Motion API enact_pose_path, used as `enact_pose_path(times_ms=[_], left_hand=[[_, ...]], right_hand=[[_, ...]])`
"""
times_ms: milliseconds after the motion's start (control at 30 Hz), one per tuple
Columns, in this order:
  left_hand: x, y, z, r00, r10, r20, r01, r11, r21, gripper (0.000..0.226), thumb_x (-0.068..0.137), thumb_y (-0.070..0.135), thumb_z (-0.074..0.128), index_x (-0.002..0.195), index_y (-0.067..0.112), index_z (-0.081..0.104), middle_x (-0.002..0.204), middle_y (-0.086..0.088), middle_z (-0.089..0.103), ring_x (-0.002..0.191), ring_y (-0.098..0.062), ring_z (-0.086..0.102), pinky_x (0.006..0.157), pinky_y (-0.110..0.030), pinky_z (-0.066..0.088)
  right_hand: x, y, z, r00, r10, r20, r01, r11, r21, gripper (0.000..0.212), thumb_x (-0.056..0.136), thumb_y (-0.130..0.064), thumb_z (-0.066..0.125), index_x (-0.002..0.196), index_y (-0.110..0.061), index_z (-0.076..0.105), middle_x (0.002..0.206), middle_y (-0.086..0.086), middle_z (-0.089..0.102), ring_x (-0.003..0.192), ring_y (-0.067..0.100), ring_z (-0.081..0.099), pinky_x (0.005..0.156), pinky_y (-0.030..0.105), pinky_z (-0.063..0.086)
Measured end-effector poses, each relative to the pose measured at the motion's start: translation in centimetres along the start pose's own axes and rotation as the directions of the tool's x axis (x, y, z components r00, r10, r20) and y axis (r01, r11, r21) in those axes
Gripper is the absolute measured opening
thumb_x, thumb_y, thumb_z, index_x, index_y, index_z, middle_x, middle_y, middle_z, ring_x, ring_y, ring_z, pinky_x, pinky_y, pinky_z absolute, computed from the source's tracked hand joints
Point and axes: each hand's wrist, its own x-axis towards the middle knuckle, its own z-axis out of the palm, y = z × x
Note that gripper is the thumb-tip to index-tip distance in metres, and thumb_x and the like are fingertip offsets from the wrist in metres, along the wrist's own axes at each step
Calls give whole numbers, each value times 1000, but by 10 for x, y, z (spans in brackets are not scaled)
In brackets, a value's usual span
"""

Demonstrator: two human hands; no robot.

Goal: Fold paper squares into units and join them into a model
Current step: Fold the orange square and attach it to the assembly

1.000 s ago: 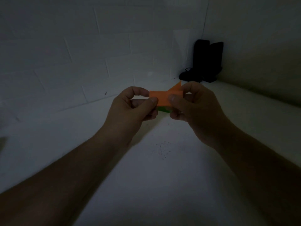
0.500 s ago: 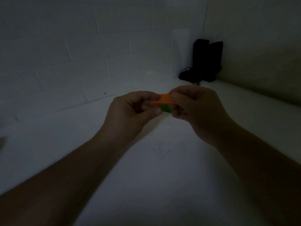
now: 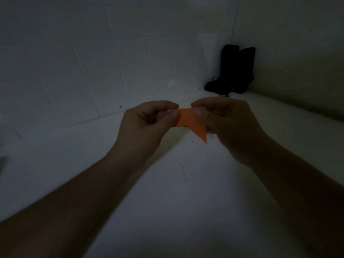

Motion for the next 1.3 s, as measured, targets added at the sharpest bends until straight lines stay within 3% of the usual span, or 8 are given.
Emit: enact_pose_path(times_ms=[67,267,467,633,800,1067,1200,1300], left_hand=[[0,0,0,1000,-30,-2,30,1000,-8,14,90,9,76,94,22,79,82,-6,75,82,-14,72,81,-28,57],[1,0,1,997,-79,-11,79,997,-9,10,91,10,74,95,18,78,81,2,78,76,-7,71,75,-21,55],[1,-2,1,997,-79,-11,79,997,14,13,89,11,77,92,23,80,80,-2,77,79,-12,72,82,-31,58],[0,-1,2,994,-106,-20,107,992,72,13,89,15,78,91,27,81,81,-1,78,81,-33,73,82,-53,59],[1,-3,-1,991,-136,-2,135,985,103,10,90,16,77,93,24,80,81,0,78,78,-12,72,81,-32,59],[-1,-1,1,992,-124,30,117,978,171,11,91,16,76,91,26,79,81,1,79,79,-15,75,79,-28,62],[-2,-1,1,987,-157,36,148,973,177,8,91,18,76,92,25,80,81,2,79,79,-12,76,74,-21,59],[-2,-2,0,981,-187,50,173,962,209,4,91,21,77,92,23,80,80,2,79,77,-10,75,72,-20,57]], right_hand=[[-1,0,0,999,-47,9,47,998,-48,26,94,-11,68,97,-37,73,97,-1,70,94,23,69,81,42,63],[-3,-2,2,992,-124,-2,123,986,-110,24,92,-8,70,92,-31,72,85,-21,71,86,-2,69,68,13,55],[1,3,1,999,-29,-19,29,999,-36,21,90,-7,73,86,-28,74,90,-9,76,88,9,73,76,30,61],[2,3,-1,1000,-16,-12,16,998,-66,21,88,-7,74,85,-27,74,88,-9,76,86,8,73,74,24,60],[2,3,-1,1000,-14,-4,13,990,-143,22,90,-9,72,85,-30,71,88,-12,72,81,-1,70,64,15,56],[3,6,-1,999,44,16,-43,996,-77,23,86,-4,76,83,-27,77,87,-4,77,86,13,73,75,28,55],[4,6,-3,996,86,7,-86,996,-22,22,83,1,76,85,-20,76,79,0,77,77,14,74,69,28,59],[4,6,-4,994,112,2,-112,994,-8,21,82,4,77,89,-17,76,83,7,77,79,20,74,75,35,62]])
